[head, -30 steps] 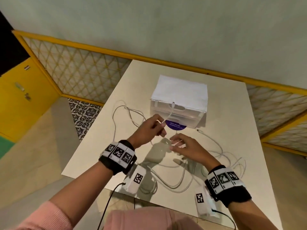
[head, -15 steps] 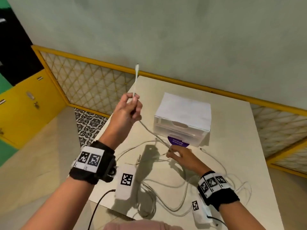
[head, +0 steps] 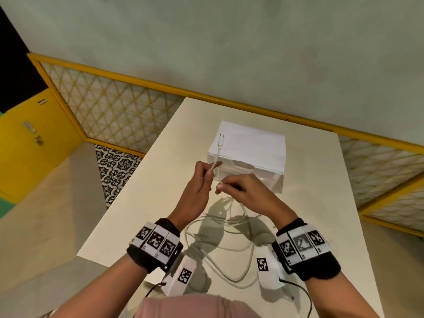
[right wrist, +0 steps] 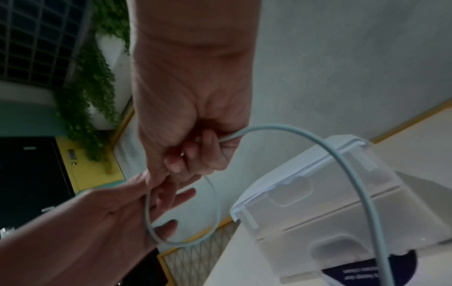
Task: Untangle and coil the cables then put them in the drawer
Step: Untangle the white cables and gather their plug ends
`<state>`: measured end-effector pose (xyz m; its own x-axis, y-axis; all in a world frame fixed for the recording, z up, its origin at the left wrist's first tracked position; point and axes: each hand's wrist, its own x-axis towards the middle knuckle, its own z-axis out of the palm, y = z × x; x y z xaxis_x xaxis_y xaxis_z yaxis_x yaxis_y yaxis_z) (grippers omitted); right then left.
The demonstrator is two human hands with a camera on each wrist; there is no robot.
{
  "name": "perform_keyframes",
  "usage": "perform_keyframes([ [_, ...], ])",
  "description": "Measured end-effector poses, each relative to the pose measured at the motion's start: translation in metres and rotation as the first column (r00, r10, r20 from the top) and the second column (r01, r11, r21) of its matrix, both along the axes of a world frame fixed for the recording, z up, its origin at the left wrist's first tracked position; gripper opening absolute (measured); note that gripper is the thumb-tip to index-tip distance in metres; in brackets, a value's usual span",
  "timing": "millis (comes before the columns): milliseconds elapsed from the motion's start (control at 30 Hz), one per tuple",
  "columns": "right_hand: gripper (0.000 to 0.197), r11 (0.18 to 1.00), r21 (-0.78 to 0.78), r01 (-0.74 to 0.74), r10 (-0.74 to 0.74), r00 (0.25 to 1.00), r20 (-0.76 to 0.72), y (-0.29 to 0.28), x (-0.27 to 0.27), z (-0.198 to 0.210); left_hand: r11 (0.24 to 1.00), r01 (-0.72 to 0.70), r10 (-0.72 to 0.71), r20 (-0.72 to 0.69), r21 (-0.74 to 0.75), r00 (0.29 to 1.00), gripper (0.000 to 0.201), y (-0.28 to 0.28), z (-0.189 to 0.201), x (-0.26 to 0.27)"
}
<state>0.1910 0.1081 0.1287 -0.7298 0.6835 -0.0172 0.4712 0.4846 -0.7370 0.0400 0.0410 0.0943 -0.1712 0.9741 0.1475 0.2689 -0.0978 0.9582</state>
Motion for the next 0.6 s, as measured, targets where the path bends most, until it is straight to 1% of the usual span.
perform_keyframes([
  [67, 0.026, 0.999, -0.037, -0.016, 0.016, 1.0, -0.008, -0.002, -0.002, 0.006, 1.0, -0.019, 0.019, 0.025, 0.024, 1.0, 0.015, 0.002, 0.003, 0.002],
  [133, 0.026, 0.995, -0.085, -0.056, 0.059, 0.998, 0.036, -0.003, -0.001, 0.008, 0.999, -0.011, 0.011, 0.004, 0.035, 1.0, 0.014, 0.004, 0.006, -0.003],
  [200, 0.025, 0.988, -0.122, -0.099, 0.108, 0.991, 0.075, -0.006, -0.001, 0.007, 0.999, 0.027, -0.025, -0.059, 0.03, 0.998, 0.018, 0.005, 0.008, -0.009],
  [267, 0.028, 0.984, -0.152, -0.09, 0.1, 0.993, 0.056, -0.008, 0.004, 0.004, 0.998, 0.01, 0.0, -0.18, 0.055, 0.984, 0.021, 0.004, 0.009, -0.019],
  [333, 0.039, 0.979, -0.201, -0.022, 0.031, 0.999, 0.04, -0.006, 0.017, -0.003, 0.992, -0.073, 0.099, -0.273, 0.103, 0.957, 0.02, 0.005, 0.008, -0.036],
  [400, 0.05, 0.957, -0.274, 0.095, -0.077, 0.994, 0.075, -0.003, 0.038, -0.017, 0.976, -0.165, 0.202, -0.294, 0.144, 0.934, 0.021, 0.006, 0.009, -0.057],
  [433, 0.053, 0.945, -0.291, 0.152, -0.126, 0.986, 0.104, -0.001, 0.049, -0.026, 0.967, -0.202, 0.241, -0.295, 0.155, 0.925, 0.023, 0.005, 0.01, -0.067],
  [533, 0.055, 0.921, -0.291, 0.259, -0.219, 0.962, 0.163, 0.003, 0.083, -0.056, 0.936, -0.312, 0.348, -0.303, 0.163, 0.887, 0.026, 0.0, 0.012, -0.091],
  [600, 0.052, 0.905, -0.313, 0.288, -0.263, 0.957, 0.121, 0.002, 0.1, -0.069, 0.918, -0.375, 0.396, -0.362, 0.13, 0.844, 0.025, -0.003, 0.006, -0.104],
])
